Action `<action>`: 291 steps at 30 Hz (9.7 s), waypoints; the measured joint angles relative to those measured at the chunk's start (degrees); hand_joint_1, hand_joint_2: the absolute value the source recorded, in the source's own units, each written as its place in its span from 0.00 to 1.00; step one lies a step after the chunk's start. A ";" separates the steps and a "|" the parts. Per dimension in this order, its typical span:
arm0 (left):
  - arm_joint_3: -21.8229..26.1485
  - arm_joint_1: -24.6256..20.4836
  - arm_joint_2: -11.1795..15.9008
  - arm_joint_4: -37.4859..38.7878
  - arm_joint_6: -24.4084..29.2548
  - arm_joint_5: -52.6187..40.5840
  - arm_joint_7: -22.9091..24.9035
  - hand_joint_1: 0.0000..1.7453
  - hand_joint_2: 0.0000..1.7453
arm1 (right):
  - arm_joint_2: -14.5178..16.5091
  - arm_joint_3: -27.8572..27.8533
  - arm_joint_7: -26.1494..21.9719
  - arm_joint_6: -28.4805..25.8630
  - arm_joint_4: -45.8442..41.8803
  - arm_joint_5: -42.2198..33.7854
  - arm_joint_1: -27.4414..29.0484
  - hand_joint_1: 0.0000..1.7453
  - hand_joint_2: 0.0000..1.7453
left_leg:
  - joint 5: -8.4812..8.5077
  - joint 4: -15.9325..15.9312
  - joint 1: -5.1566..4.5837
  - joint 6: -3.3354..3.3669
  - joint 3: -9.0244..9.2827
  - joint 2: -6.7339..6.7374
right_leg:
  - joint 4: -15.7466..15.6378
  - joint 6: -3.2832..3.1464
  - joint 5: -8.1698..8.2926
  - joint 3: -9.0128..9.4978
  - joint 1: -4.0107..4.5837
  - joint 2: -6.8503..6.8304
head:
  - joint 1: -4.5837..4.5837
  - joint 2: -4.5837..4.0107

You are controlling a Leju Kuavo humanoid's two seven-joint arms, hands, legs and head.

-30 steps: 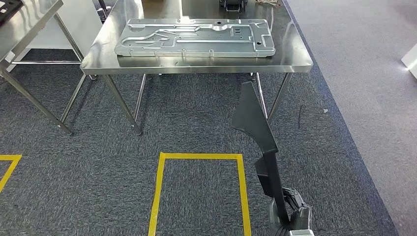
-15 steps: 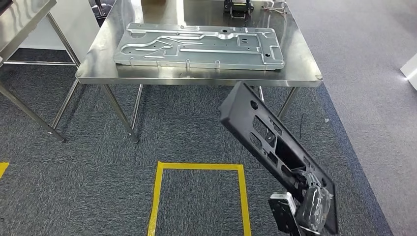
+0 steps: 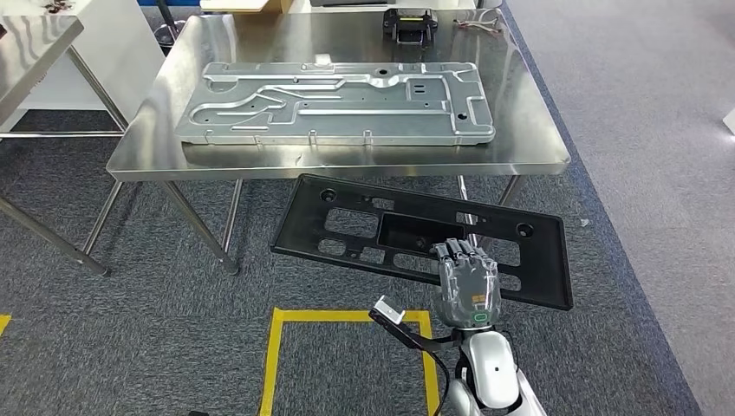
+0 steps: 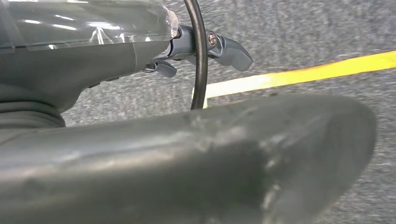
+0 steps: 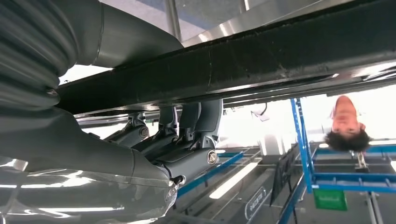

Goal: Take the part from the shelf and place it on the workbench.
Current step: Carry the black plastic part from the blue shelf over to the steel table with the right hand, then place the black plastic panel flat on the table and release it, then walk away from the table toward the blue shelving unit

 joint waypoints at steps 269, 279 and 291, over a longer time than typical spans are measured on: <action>16.78 1.09 -3.90 1.01 6.70 5.43 3.59 0.00 0.00 | 1.62 -84.25 -15.12 23.56 73.61 -42.83 3.23 0.00 0.00 | 7.49 -9.53 -0.14 0.43 4.68 -3.37 | -1.87 0.80 1.31 0.30 -1.15 1.03 | -0.16 0.00; 15.81 0.81 -4.33 1.01 6.52 4.27 2.58 0.00 0.00 | 1.51 -84.27 -14.45 23.40 73.82 -43.26 3.37 0.00 0.00 | 7.63 -11.77 -0.19 0.40 7.70 4.40 | -1.14 1.60 0.60 0.31 -0.49 -6.30 | -0.18 0.00; 14.75 0.92 -4.90 1.01 5.96 3.09 2.14 0.00 0.00 | 1.00 -84.36 -13.87 23.40 73.92 -43.60 3.31 0.00 0.00 | 9.01 -12.69 -0.34 2.87 7.08 -3.23 | 10.69 3.09 -3.83 -5.47 -0.85 -0.11 | -0.14 0.00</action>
